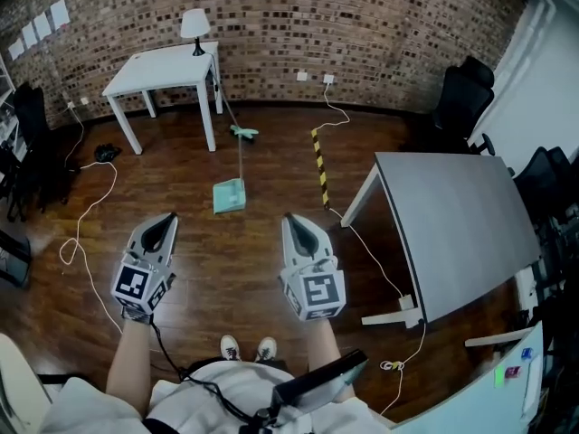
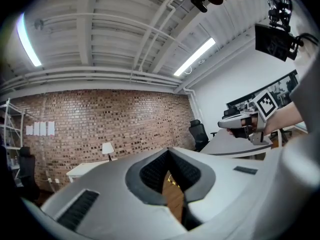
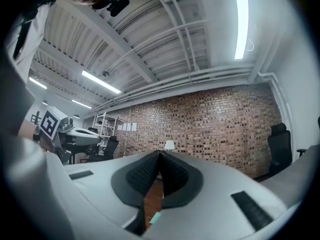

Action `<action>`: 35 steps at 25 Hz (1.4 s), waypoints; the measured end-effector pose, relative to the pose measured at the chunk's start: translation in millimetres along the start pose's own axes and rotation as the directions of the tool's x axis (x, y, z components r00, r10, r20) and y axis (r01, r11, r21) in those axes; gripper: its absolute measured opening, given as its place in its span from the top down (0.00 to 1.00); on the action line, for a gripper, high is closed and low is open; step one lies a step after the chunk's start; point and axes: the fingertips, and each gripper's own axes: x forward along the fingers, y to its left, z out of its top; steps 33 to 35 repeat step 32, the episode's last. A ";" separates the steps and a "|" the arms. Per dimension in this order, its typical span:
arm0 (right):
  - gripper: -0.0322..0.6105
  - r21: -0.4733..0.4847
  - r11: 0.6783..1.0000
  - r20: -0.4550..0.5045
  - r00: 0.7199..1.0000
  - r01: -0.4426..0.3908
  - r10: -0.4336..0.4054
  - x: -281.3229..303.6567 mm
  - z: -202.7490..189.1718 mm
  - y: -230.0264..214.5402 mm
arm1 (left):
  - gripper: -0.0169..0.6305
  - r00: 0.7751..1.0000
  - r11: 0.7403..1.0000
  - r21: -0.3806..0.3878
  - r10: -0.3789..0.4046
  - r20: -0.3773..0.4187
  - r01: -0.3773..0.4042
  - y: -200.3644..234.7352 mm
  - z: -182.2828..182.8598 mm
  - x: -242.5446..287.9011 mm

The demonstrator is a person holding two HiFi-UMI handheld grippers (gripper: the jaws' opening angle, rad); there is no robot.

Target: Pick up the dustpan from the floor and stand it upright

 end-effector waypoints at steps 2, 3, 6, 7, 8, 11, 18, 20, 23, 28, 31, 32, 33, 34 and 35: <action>0.98 0.007 1.000 0.024 1.000 0.011 -0.011 -1.2 5.9 3.1 | 0.97 1.000 1.000 0.004 -0.003 -0.001 0.003 -1.2 -0.6 -4.9; 0.98 0.003 1.000 0.029 0.999 0.018 -0.018 -2.5 9.1 3.1 | 0.97 1.000 1.000 0.009 -0.006 0.002 0.006 -2.6 0.5 -6.0; 0.99 -0.015 1.000 0.028 0.999 0.024 -0.023 -2.3 18.2 0.9 | 0.97 1.000 1.000 0.007 -0.005 0.012 0.005 -3.5 9.4 -3.3; 0.99 -0.017 1.000 0.024 1.000 0.018 -0.018 -0.7 19.8 0.8 | 0.97 1.000 1.000 0.005 -0.006 0.016 0.006 -4.1 12.6 -1.6; 0.99 -0.021 1.000 0.016 1.000 0.013 -0.013 1.1 20.1 0.8 | 0.97 1.000 1.000 0.005 -0.010 0.020 0.010 -5.5 14.8 0.1; 0.99 -0.033 0.999 -0.014 1.000 0.009 -0.009 5.3 17.8 1.6 | 0.97 0.999 1.000 0.008 -0.028 0.024 0.028 -10.7 14.1 5.5; 0.99 -0.037 0.999 -0.008 1.000 0.018 -0.018 9.8 21.7 2.6 | 0.97 0.998 0.999 0.016 -0.051 0.036 0.050 -11.0 15.1 13.0; 0.99 -0.039 0.999 -0.008 1.000 0.018 -0.019 10.3 23.2 2.3 | 0.97 0.998 0.998 0.015 -0.057 0.036 0.056 -10.9 15.6 14.4; 0.99 -0.039 0.999 -0.008 1.000 0.019 -0.019 11.9 24.6 2.4 | 0.97 0.997 0.998 0.010 -0.058 0.041 0.058 -9.2 17.0 16.2; 0.99 -0.044 0.999 -0.008 1.000 0.019 -0.019 16.0 24.6 2.8 | 0.97 0.997 0.998 0.011 -0.061 0.045 0.061 -6.9 16.9 19.5; 0.99 -0.046 0.999 -0.007 1.000 0.018 -0.018 16.5 23.7 4.5 | 0.97 0.997 0.998 0.014 -0.061 0.042 0.061 -6.8 15.2 18.6; 0.99 -0.047 0.999 -0.006 1.000 0.017 -0.017 16.7 23.3 5.3 | 0.97 0.997 0.998 0.016 -0.061 0.041 0.061 -6.6 14.7 18.0; 0.99 -0.047 0.999 -0.006 1.000 0.017 -0.017 16.7 23.3 5.3 | 0.97 0.997 0.998 0.016 -0.061 0.041 0.061 -6.6 14.7 18.0; 0.99 -0.047 0.999 -0.006 1.000 0.017 -0.017 16.7 23.3 5.3 | 0.97 0.997 0.998 0.016 -0.061 0.041 0.061 -6.6 14.7 18.0; 0.99 -0.047 0.999 -0.006 1.000 0.017 -0.017 16.7 23.3 5.3 | 0.97 0.997 0.998 0.016 -0.061 0.041 0.061 -6.6 14.7 18.0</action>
